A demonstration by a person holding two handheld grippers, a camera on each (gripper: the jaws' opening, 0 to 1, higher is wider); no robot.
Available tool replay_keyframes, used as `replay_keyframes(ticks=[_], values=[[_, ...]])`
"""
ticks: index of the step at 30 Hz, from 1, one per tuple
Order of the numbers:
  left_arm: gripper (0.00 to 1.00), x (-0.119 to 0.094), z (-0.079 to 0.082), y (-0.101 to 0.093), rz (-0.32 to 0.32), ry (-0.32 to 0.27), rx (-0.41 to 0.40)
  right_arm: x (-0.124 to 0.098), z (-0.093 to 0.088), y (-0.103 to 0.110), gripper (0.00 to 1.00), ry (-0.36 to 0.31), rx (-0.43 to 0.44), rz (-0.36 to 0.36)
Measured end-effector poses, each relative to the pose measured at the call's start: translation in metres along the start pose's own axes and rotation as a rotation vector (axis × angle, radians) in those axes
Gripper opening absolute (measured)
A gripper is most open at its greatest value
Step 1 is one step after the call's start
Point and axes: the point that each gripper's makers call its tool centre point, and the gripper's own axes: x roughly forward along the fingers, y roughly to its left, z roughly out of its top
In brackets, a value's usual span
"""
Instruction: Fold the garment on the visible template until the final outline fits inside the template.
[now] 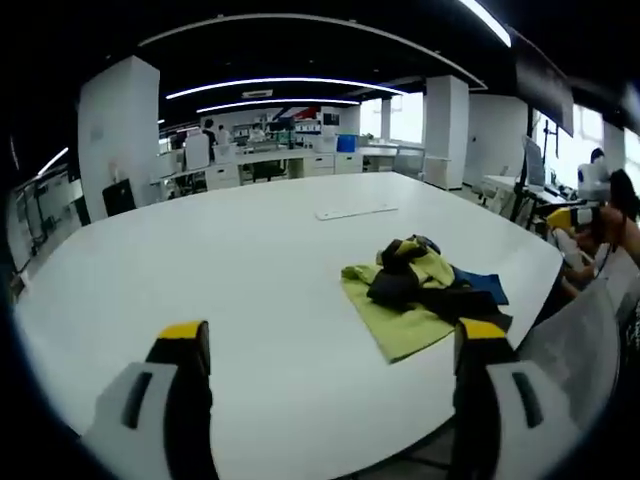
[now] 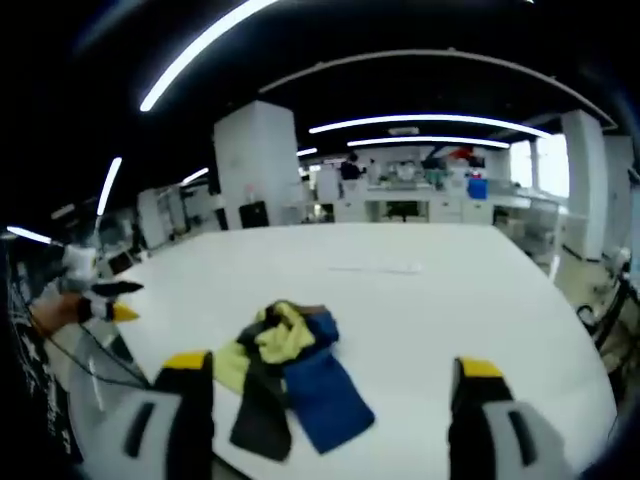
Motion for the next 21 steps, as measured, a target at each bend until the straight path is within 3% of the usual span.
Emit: replay_keyframes(ticks=[3,9,13,17,21], values=[[0.99,0.002,-0.001,0.0,-0.017,0.014,0.004,0.001,-0.002,-0.001,0.99,0.008,0.013,-0.012],[0.99,0.002,0.005,0.005,-0.024,-0.018,0.001,0.01,0.002,0.001,0.99,0.007,0.005,-0.015],[0.97,0.005,0.002,0.014,0.01,-0.005,-0.006,0.014,0.003,0.001,0.99,0.017,-0.014,0.0],[0.97,0.002,0.01,0.013,0.005,-0.041,-0.038,0.017,0.002,0.005,0.99,0.028,-0.014,0.026],[0.95,0.004,0.009,0.01,0.011,-0.021,-0.029,0.022,0.0,0.006,0.99,0.03,-0.004,0.049]])
